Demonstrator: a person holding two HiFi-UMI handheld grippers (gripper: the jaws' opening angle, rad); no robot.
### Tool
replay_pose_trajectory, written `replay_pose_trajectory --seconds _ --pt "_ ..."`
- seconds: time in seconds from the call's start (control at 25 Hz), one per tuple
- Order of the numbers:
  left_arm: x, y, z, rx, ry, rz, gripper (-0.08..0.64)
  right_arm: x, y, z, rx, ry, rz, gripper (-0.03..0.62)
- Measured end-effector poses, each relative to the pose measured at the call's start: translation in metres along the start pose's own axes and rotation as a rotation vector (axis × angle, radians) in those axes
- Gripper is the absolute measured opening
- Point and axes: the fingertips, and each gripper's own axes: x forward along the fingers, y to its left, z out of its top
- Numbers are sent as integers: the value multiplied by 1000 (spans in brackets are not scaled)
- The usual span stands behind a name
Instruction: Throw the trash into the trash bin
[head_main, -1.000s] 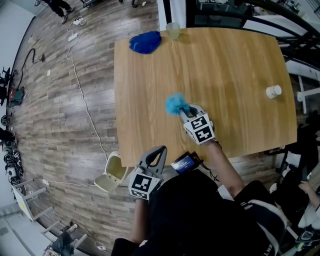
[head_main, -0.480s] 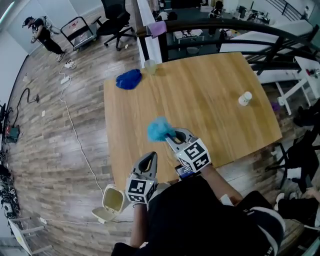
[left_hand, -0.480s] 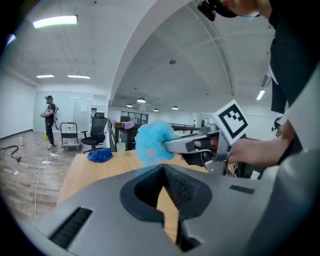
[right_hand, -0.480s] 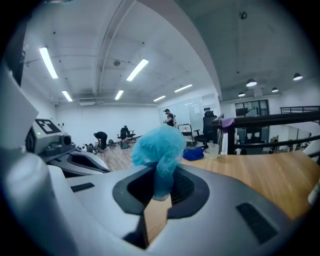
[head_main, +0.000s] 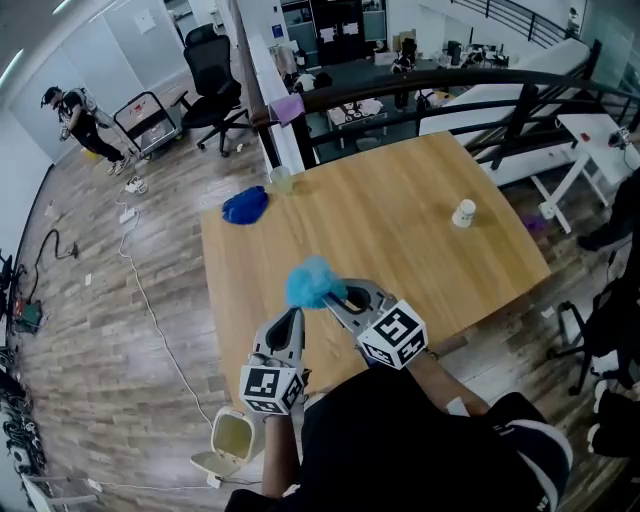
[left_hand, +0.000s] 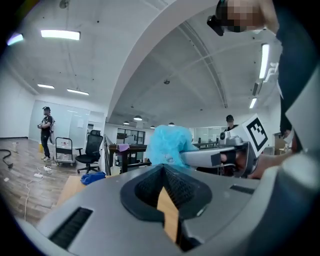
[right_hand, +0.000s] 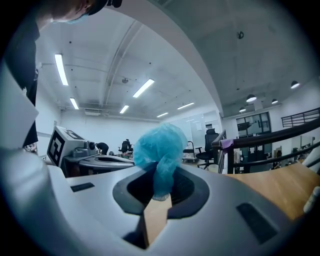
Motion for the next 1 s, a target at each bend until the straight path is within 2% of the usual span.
replay_pose_trajectory --seconds 0.12,0.32,0.52,0.72,0.84,1.0 --pt "1 -1 5 49 2 17 -2 1 0 3 -13 -11 7 28" --pt "-2 -10 20 15 -69 -8 -2 -1 -1 5 7 -18 21 28" --pt "-5 -16 16 4 -43 -9 -2 -5 4 3 21 -43 55 28" --pt "-10 -37 -15 19 25 5 -2 -9 3 -29 76 -8 86 28" --pt "-25 -33 -26 2 84 44 -2 5 16 -37 109 27 146 28" --pt "-75 -19 -45 -71 146 179 -2 20 60 -53 140 83 263 28"
